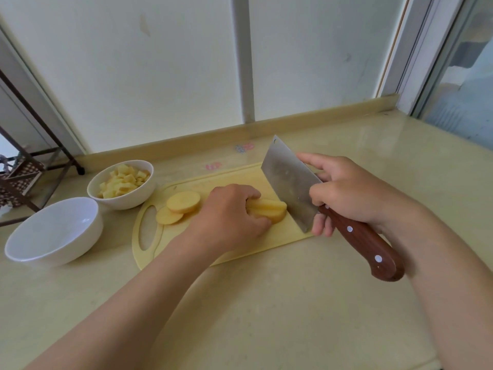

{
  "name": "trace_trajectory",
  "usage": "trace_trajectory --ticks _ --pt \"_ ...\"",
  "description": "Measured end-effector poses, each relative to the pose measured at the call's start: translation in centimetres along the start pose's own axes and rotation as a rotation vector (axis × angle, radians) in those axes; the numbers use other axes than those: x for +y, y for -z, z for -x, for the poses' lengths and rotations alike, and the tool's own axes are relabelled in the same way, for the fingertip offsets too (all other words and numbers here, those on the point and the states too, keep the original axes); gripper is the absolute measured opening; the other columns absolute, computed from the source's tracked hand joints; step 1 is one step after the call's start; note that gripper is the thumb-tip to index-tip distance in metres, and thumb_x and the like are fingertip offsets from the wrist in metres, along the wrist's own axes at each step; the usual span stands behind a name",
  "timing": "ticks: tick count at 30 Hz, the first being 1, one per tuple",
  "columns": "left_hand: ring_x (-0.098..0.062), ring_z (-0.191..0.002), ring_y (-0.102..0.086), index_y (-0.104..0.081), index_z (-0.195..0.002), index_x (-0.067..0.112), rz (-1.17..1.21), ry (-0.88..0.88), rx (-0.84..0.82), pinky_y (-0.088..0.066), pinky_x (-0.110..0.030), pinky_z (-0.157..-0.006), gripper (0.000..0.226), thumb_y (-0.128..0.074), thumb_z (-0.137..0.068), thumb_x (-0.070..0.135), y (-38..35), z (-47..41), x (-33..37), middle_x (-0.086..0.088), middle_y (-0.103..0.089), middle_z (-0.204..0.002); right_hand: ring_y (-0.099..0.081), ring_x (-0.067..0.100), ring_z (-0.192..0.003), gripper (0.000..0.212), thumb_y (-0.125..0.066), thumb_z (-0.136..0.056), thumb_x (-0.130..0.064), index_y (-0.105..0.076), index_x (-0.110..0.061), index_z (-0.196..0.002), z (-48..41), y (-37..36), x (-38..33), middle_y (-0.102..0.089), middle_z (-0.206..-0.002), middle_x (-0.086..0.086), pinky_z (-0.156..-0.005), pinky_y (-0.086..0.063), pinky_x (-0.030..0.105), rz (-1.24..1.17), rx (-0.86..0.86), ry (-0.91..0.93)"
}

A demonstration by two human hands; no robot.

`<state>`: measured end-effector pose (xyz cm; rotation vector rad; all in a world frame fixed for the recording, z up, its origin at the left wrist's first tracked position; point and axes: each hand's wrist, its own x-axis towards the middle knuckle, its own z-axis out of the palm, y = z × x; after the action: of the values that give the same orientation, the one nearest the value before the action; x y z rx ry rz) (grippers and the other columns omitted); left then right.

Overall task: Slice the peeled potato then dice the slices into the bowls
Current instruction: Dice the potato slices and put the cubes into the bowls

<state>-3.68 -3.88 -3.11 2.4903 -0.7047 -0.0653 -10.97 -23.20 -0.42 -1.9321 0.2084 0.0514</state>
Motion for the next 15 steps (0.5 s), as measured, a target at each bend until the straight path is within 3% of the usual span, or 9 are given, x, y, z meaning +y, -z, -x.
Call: trace_trajectory --ticks 6,13,15 --pt "-0.016 -0.099 -0.057 -0.062 -0.125 0.023 -0.058 0.037 0.031 -0.049 -0.029 -0.083 0.057 -0.077 -0.076 0.048 -0.44 0.08 0.26 0.005 -0.064 -0.104 -0.069 0.035 -0.053 0.081 -0.044 -0.089 0.010 -0.043 -0.034 -0.156 -0.47 -0.44 -0.35 -0.061 -0.121 0.023 -0.042 -0.052 0.032 0.001 0.005 0.019" --pt "-0.016 -0.089 -0.055 -0.067 -0.104 0.022 -0.091 0.051 0.029 -0.042 -0.027 -0.069 0.045 -0.076 -0.074 0.053 -0.77 -0.15 0.20 0.005 -0.061 -0.092 -0.069 0.035 -0.054 0.080 -0.042 -0.090 0.011 -0.043 -0.034 -0.157 -0.77 -0.46 -0.47 -0.058 -0.130 0.024 -0.043 -0.054 0.033 -0.003 -0.008 0.011" --pt "-0.016 -0.095 -0.054 -0.064 -0.109 0.024 -0.104 0.000 0.016 -0.043 -0.027 -0.074 0.046 -0.075 -0.075 0.053 -0.63 -0.20 -0.01 0.005 -0.060 -0.101 -0.070 0.034 -0.056 0.081 -0.041 -0.091 0.011 -0.040 -0.035 -0.158 -0.83 -0.38 -0.51 -0.056 -0.134 0.020 -0.045 -0.056 0.034 0.015 -0.016 0.000"
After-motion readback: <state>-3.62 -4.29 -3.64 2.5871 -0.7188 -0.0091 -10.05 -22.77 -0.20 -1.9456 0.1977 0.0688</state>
